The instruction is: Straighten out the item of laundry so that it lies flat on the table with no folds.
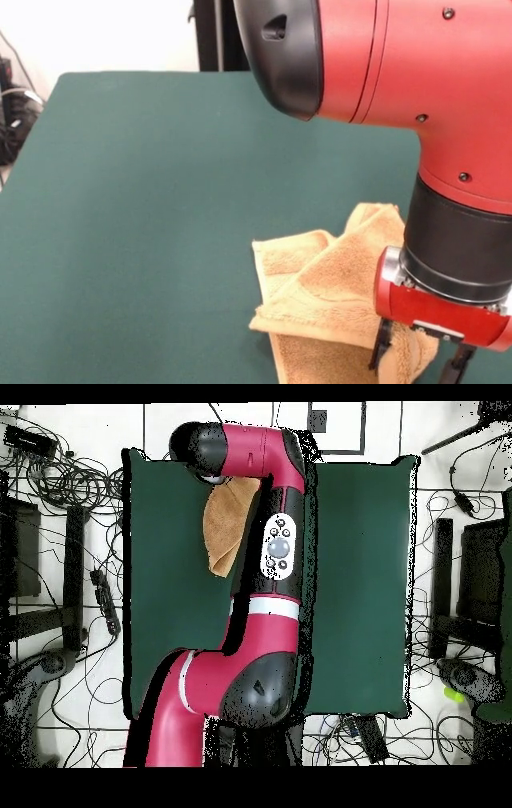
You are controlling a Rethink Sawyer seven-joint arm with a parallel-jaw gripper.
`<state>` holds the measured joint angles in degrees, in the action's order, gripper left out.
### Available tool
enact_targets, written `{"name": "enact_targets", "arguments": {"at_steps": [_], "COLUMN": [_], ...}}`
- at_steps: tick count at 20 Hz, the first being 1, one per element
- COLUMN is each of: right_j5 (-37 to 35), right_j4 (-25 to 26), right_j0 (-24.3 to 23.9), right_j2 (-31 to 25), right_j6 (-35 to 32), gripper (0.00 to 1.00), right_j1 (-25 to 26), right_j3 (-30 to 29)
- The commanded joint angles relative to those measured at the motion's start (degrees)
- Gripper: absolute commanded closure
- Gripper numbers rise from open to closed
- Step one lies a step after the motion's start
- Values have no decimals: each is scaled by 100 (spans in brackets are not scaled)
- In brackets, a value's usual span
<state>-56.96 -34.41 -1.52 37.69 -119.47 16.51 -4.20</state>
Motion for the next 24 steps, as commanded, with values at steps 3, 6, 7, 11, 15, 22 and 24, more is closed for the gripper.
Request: {"name": "enact_targets", "arguments": {"at_steps": [3, 6, 7, 11, 15, 22, 24], "right_j5": [-538, -630, -601, -547, -581, -358, -320], "right_j4": [-557, -721, -662, -672, -715, -526, -422], "right_j0": [4, -42, 4, 3, -2, 44, 58], "right_j2": [186, 274, 185, 201, 279, 213, 120], "right_j6": [-483, -408, -403, -346, -331, -275, -193], "gripper": [0, 0, 0, 0, 0, 0, 0], "right_j1": [-286, -350, -405, -421, -425, -442, -484], "right_j3": [-272, -242, -325, -359, -338, -464, -553]}}
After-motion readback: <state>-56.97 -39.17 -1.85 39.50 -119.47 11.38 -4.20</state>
